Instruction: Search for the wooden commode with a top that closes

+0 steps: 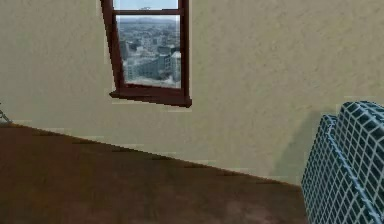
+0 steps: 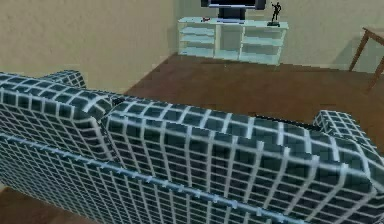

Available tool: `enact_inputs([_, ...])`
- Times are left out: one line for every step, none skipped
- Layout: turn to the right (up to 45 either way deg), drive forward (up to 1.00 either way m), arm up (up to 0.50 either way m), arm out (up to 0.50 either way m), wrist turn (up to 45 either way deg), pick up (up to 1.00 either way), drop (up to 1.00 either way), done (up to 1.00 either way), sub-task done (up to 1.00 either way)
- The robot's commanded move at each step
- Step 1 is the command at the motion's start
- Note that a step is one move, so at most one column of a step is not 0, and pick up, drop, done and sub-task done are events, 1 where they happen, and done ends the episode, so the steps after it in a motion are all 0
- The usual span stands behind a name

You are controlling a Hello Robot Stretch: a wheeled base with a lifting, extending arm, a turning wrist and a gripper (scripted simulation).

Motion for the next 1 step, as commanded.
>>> enact_inputs([-24.0,0.00,0.00,0.00,0.0,0.00,0.00,0.00,0.00])
